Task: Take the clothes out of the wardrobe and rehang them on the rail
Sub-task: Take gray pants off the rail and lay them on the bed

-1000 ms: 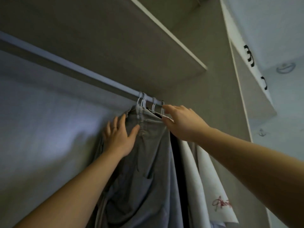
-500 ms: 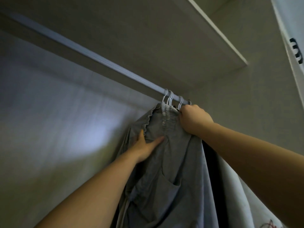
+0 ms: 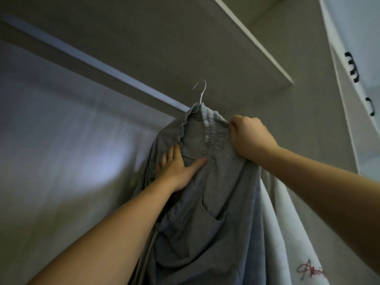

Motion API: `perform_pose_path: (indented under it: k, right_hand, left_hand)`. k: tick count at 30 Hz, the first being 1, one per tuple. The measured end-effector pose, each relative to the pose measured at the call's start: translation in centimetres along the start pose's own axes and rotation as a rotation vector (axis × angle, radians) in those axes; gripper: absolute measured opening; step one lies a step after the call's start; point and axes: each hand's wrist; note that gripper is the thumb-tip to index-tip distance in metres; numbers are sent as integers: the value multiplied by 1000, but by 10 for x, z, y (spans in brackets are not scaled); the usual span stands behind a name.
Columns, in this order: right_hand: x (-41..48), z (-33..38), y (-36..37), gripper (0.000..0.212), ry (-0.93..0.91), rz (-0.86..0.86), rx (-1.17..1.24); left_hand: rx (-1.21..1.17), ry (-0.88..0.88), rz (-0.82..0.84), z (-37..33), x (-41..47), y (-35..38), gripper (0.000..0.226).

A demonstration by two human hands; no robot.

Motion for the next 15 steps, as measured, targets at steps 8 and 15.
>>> perform_pose_path:
  k: [8, 15]
  right_hand:
    - [-121, -72, -109, 20, -131, -35, -106]
    - [-244, -128, -234, 26, -42, 79, -238]
  left_hand:
    - [-145, 353, -217, -73, -45, 36, 97]
    - [-367, 601, -190, -155, -129, 114, 40]
Point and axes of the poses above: each hand's wrist, its own x-axis towards the middle knuckle, its own y-axis out of the palm, z = x × y, and after that the axes turned 8 degrees about -y, right-handed
